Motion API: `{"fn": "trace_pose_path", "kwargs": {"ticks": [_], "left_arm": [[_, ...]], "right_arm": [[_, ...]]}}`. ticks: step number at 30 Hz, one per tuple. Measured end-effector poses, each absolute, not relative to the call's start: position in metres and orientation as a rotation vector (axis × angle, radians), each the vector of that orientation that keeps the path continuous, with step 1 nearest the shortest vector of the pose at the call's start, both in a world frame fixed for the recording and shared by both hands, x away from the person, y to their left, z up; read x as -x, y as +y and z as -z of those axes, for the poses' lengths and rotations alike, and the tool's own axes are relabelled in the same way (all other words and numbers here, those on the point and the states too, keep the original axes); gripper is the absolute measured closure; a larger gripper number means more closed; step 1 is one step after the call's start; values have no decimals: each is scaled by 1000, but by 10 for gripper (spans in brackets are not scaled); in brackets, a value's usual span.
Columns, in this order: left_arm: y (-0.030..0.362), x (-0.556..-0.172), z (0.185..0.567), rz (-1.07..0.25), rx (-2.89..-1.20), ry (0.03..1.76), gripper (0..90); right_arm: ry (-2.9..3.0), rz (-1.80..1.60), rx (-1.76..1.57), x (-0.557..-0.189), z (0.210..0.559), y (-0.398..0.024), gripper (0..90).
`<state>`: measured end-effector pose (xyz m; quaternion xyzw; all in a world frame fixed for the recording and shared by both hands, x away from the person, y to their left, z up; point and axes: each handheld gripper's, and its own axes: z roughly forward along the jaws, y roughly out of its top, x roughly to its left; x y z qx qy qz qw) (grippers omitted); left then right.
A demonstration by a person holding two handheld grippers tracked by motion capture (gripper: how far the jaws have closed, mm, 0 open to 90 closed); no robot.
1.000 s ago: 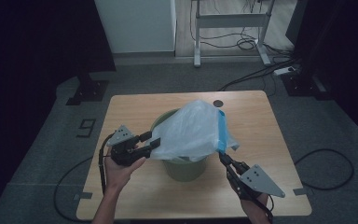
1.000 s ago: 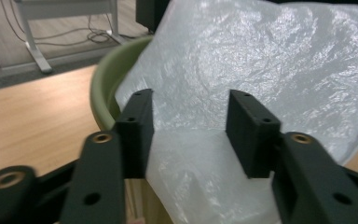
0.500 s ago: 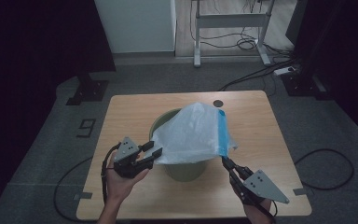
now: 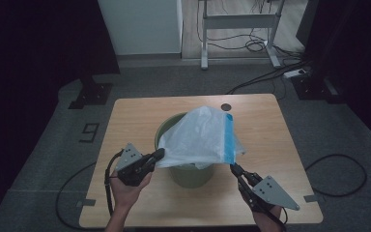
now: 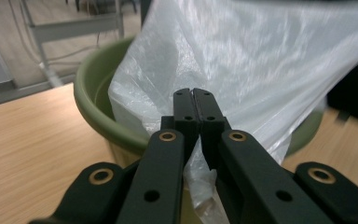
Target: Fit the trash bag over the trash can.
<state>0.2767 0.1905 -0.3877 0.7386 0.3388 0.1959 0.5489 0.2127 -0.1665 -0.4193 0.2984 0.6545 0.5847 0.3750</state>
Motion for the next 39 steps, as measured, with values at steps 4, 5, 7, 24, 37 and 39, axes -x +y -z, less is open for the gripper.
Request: {"fn": "trace_pose_path", "kwargs": {"ticks": [4, 5, 7, 24, 37, 39], "left_arm": [[197, -277, 386, -448, -1653, 810, 892], [199, -275, 385, -450, -1619, 809, 893], [199, -275, 385, -444, -1600, 810, 893], [212, -276, 395, -414, -1526, 861, 894], [215, -276, 398, -412, -1516, 875, 893], [215, -276, 398, -413, -1516, 876, 893]], "right_arm": [[1696, -1495, -758, -212, 422, -165, 890], [1703, -1496, -755, -212, 424, -164, 890], [1705, -1498, -756, -212, 424, -163, 890], [1699, -1616, -846, -216, 416, -184, 651], [1773, -1673, -981, -235, 441, -172, 568], [1782, -1685, -991, -235, 442, -170, 549]]}}
